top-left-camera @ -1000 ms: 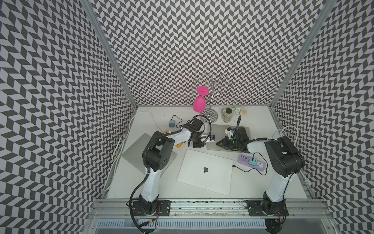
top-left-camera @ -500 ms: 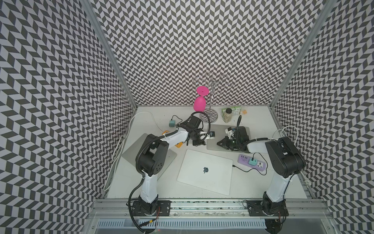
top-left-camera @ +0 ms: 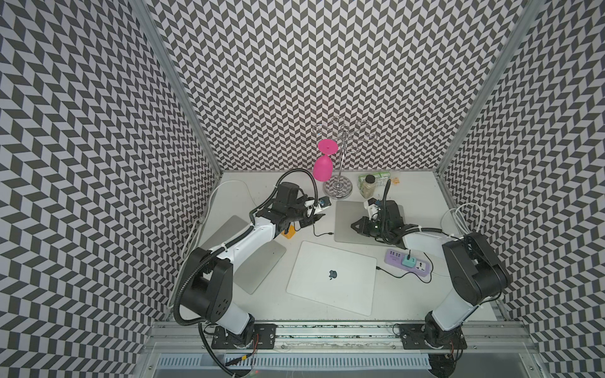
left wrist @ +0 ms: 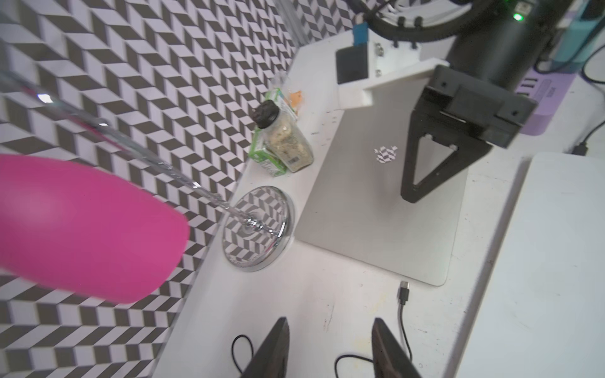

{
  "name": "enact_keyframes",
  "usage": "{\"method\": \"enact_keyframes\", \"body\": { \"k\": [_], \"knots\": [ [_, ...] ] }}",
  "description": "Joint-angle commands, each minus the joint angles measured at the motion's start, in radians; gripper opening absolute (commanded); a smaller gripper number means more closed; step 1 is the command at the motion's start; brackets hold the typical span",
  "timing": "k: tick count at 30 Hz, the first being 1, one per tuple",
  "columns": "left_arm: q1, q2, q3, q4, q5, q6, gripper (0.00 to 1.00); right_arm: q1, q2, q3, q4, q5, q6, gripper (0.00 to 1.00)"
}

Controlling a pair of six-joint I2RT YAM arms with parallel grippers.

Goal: Unplug the laptop charger
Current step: Remove the plug from the socket.

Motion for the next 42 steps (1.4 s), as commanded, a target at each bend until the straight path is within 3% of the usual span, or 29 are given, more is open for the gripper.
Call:
{"method": "enact_keyframes", "body": {
  "k": [1,6,13,21,29,36,42],
  "knots": [
    [0.060,-0.067,-0.046,0.200,0.037,-0.191,0.42,0.062,-0.053,0.021,0.032,0.124,-0.084,0.06],
    [0.158,-0.106,-0.066,0.285,0.049,-0.421,0.41,0.157,-0.082,0.054,0.054,0.231,-0.167,0.08],
    [0.221,-0.123,-0.094,0.364,0.059,-0.554,0.39,0.227,-0.098,0.110,0.077,0.311,-0.272,0.09],
    [0.341,-0.077,-0.067,0.387,0.042,-0.832,0.31,0.314,-0.140,0.102,0.189,0.403,-0.415,0.13],
    [0.374,-0.053,-0.064,0.362,0.008,-0.926,0.27,0.369,-0.094,0.153,0.220,0.396,-0.487,0.18],
    [0.409,-0.024,-0.035,0.300,0.016,-0.999,0.19,0.420,-0.043,0.141,0.352,0.277,-0.544,0.26],
    [0.454,-0.008,-0.028,0.250,0.018,-1.043,0.13,0.462,0.041,0.187,0.382,0.259,-0.585,0.30]
  ]
}}
